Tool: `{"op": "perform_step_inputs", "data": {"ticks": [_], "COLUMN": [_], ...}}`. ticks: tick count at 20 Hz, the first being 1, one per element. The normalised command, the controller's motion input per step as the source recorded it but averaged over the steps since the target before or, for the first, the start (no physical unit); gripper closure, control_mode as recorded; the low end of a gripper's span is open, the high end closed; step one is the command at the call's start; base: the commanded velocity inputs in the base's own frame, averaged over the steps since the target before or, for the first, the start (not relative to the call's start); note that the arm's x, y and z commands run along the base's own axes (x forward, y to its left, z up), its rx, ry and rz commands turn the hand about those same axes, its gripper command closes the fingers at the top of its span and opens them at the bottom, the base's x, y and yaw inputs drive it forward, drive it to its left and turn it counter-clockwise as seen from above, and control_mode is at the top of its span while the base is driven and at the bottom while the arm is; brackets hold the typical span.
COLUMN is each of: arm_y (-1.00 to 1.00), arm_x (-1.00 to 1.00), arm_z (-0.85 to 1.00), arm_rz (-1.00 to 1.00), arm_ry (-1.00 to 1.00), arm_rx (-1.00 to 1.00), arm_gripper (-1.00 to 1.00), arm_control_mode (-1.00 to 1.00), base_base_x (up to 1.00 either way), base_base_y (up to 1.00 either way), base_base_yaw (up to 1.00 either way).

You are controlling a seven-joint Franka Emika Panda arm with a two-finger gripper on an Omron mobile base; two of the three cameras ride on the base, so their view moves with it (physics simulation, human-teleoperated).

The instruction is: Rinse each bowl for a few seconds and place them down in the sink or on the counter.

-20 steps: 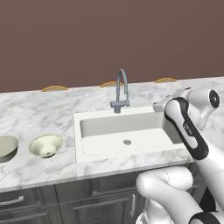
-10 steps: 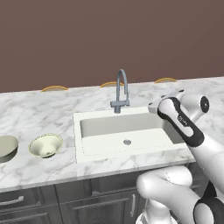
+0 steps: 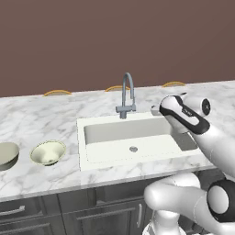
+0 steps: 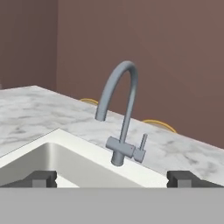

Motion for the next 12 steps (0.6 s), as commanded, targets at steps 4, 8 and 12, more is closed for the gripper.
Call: {"op": "perform_step_inputs", "data": {"ticks": [4, 8, 12], "arm_y": [0.00, -0.01, 0.00], "arm_x": [0.23, 0.18, 0.24], "arm_z": [-0.15, -0.14, -0.09], "arm_rz": [0.05, 0.07, 0.06], "arm_ry": [-0.01, -0.05, -0.08], "arm_rx": [0.00, 0.00, 0.00], "arm_gripper": [-1.00, -1.00, -1.00], "arm_control_mode": [-1.00, -1.00, -1.00], "base_base_x": [0.00, 0.00, 0.00], "base_base_y": [0.00, 0.00, 0.00], "base_base_yaw": [0.00, 0.00, 0.00]}}
